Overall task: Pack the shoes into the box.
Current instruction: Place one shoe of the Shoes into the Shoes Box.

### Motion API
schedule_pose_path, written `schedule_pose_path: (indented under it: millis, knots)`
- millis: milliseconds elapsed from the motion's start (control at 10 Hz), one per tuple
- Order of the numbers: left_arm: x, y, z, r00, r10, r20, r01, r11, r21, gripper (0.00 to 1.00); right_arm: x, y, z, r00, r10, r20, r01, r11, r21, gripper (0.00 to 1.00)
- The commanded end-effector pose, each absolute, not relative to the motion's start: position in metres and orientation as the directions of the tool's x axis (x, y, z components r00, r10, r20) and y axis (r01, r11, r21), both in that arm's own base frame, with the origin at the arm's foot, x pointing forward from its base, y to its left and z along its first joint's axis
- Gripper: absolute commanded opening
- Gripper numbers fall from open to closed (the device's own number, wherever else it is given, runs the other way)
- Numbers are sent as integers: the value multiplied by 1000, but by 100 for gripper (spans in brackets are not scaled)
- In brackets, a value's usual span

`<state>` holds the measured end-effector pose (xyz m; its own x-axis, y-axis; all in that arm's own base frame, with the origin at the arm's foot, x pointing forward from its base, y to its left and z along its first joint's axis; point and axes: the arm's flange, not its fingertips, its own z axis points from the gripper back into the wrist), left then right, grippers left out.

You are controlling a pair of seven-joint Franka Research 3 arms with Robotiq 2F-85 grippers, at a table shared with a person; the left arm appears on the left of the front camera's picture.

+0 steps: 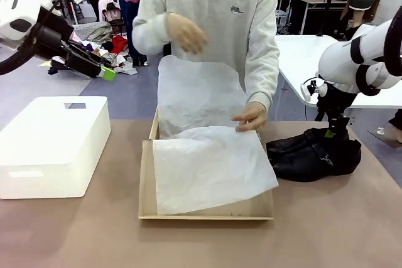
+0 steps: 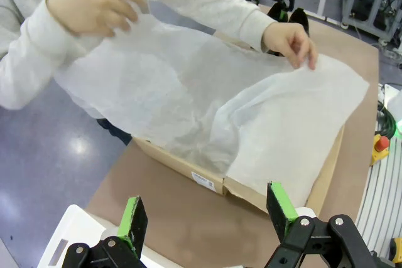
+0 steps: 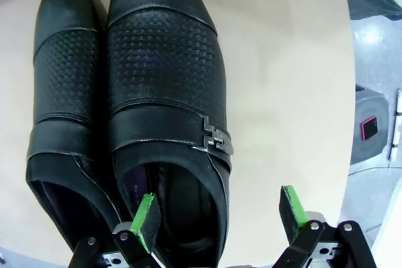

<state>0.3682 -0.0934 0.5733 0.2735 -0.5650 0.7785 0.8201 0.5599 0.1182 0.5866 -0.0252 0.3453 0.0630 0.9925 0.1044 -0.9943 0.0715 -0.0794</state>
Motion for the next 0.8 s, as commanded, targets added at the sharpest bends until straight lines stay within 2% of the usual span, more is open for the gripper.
schedule_pose_path:
  millis: [0, 200, 300, 700]
  knots:
    - [369, -92, 572, 263, -563, 783, 827, 550, 118, 100, 596, -27, 340, 55, 994, 93, -995, 62, -77, 100]
    - [369, -92, 572, 263, -563, 783, 827, 550, 118, 100, 597, -27, 338, 67, 991, 114, -997, 71, -29, 100]
    - [369, -92, 572, 263, -563, 783, 827, 550, 118, 100, 598, -28, 338, 79, 990, 114, -997, 79, 3, 91]
    - [369, -92, 572, 263, -563, 783, 827, 550, 118, 100, 601, -26, 340, 98, 988, 115, -995, 93, 47, 17]
